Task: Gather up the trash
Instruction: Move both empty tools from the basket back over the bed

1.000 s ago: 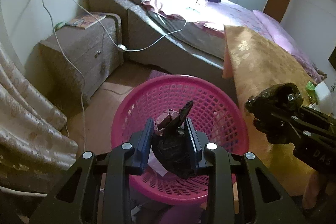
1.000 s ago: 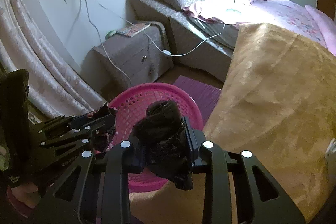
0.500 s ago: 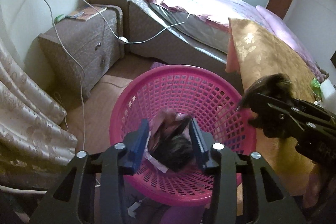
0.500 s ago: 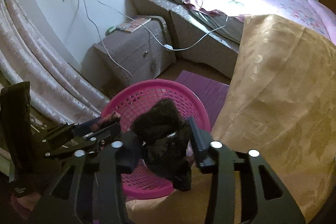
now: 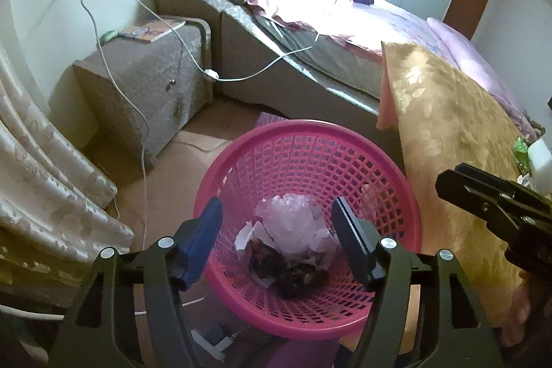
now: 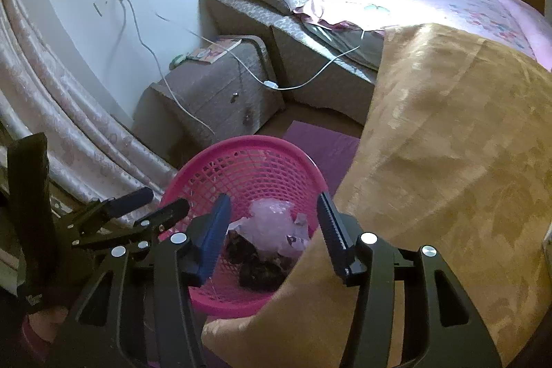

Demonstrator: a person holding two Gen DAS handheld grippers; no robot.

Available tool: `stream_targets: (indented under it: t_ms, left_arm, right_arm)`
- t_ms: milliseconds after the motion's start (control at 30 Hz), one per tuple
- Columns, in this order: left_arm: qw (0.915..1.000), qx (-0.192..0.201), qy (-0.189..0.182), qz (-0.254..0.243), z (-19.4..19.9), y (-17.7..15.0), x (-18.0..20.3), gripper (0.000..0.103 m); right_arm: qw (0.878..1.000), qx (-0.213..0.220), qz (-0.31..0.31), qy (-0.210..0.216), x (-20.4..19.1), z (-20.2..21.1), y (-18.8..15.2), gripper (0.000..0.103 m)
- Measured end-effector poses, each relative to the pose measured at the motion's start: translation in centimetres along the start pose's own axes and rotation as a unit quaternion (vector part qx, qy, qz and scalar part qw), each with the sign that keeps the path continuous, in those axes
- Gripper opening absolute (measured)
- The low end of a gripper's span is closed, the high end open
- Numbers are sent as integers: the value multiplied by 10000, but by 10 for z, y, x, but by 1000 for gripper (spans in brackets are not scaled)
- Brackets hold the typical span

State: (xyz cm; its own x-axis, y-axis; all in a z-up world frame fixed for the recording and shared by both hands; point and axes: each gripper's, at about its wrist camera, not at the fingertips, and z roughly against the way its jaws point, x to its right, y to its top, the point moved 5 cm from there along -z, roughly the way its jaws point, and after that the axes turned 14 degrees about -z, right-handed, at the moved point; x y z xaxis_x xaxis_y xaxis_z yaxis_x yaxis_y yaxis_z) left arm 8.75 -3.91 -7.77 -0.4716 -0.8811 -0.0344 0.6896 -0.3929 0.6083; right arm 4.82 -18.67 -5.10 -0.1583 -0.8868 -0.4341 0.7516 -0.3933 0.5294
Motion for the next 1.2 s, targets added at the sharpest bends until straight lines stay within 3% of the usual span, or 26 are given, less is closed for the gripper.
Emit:
stream_targets:
  t_ms: [533, 1200]
  left_arm:
    - [9984, 330, 208, -420, 21, 8, 22, 76]
    - [9952, 435, -126, -871, 32, 6, 69, 77]
  right_arm:
    - [9987, 419, -192, -236, 33, 43, -14, 61]
    - [9884, 961, -715, -936, 119, 111, -39, 65]
